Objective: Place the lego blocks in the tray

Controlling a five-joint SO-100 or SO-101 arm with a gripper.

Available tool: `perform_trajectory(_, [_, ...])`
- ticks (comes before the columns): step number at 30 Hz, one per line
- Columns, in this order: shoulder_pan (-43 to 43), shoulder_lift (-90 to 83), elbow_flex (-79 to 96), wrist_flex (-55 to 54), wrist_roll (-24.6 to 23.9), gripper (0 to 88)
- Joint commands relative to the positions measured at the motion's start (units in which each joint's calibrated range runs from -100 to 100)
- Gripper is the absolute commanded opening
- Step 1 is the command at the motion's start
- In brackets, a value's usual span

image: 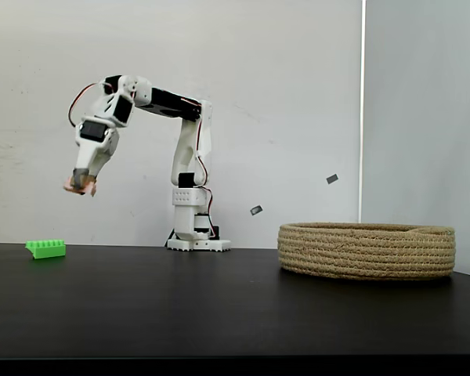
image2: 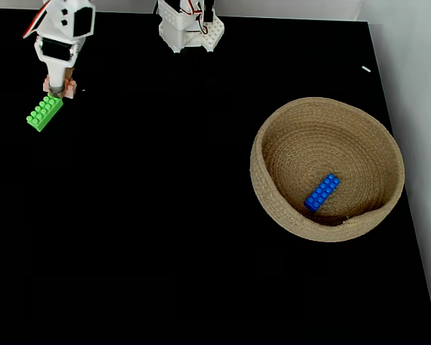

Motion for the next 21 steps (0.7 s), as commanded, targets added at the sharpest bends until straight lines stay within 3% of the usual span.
perform_trajectory(1, [-13.1,-6.6,-7.6,0.4,-2.0,0.0])
perform_trajectory(12, [-46.1,-4.4,-14.1,-4.6,-2.7,0.0])
perform_trajectory(21, [-61.8,3.8,-14.0,-12.5,1.5,0.0])
